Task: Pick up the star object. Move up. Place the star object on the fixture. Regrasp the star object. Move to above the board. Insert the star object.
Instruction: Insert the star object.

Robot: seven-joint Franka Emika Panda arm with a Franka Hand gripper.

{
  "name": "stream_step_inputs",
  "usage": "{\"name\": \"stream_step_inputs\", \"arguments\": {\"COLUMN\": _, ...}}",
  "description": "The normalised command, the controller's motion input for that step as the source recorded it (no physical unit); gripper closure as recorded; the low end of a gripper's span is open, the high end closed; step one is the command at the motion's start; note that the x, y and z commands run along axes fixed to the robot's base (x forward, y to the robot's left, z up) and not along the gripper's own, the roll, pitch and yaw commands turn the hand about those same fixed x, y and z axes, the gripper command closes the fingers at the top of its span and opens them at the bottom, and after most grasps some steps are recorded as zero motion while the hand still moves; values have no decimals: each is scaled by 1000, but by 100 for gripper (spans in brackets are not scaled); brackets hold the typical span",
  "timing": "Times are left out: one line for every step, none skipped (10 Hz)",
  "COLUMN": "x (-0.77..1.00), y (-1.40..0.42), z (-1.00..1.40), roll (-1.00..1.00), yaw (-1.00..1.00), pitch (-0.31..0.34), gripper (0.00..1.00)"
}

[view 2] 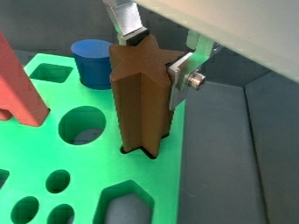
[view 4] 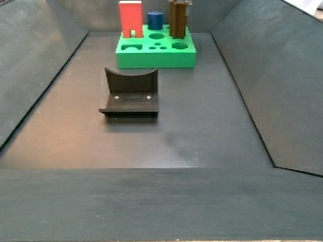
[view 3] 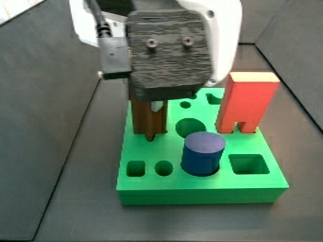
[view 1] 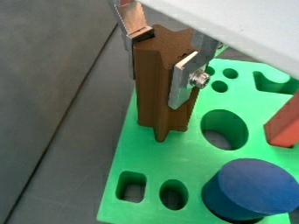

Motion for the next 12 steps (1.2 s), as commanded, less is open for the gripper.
{"name": "stream_step_inputs", "arguments": {"x": 203, "y": 0, "z": -214, "roll": 44, "yaw": 0, "pitch": -7, "gripper": 100}}
{"name": "stream_step_inputs", "arguments": {"x": 191, "y": 0, "z": -220, "roll": 64, "yaw": 0, "pitch": 0, "gripper": 100}}
{"name": "stream_step_inputs", "arguments": {"x": 69, "y": -17, "z": -369, "roll": 121, "yaw": 0, "pitch": -17, "gripper": 100}}
{"name": "stream_step_inputs", "arguments": {"x": 37, "y": -29, "z": -740, "roll": 229, "yaw": 23, "pitch": -60, "gripper": 100}}
{"name": "stream_step_inputs", "arguments": {"x": 0, "y": 0, "z": -803, "roll": 243, "yaw": 186, "pitch": -69, "gripper": 100}}
{"name": "stream_step_inputs", "arguments": {"x": 0, "y": 0, "z": -811, "roll": 234, "yaw": 240, "pitch": -66, "gripper": 100}}
{"name": "stream_step_inputs", "arguments": {"x": 0, "y": -6, "z": -894, "roll": 184, "yaw": 243, "pitch": -77, "gripper": 100}}
{"name": "stream_step_inputs", "arguments": {"x": 26, "y": -49, "z": -937, "roll": 160, "yaw": 223, "pitch": -74, "gripper": 100}}
{"name": "stream_step_inputs", "arguments": {"x": 29, "y": 0, "z": -889, "roll": 171, "yaw": 257, "pitch": -89, "gripper": 100}}
{"name": "stream_step_inputs", "arguments": {"x": 177, "y": -6, "z": -920, "roll": 113, "yaw": 249, "pitch": -99, "gripper": 100}}
{"name": "stream_step_inputs", "arguments": {"x": 51, "y": 0, "z": 0, "roll": 0, "yaw": 0, "pitch": 14, "gripper": 100}}
{"name": "stream_step_inputs", "arguments": {"x": 0, "y": 0, "z": 0, "roll": 0, "yaw": 0, "pitch": 0, "gripper": 100}}
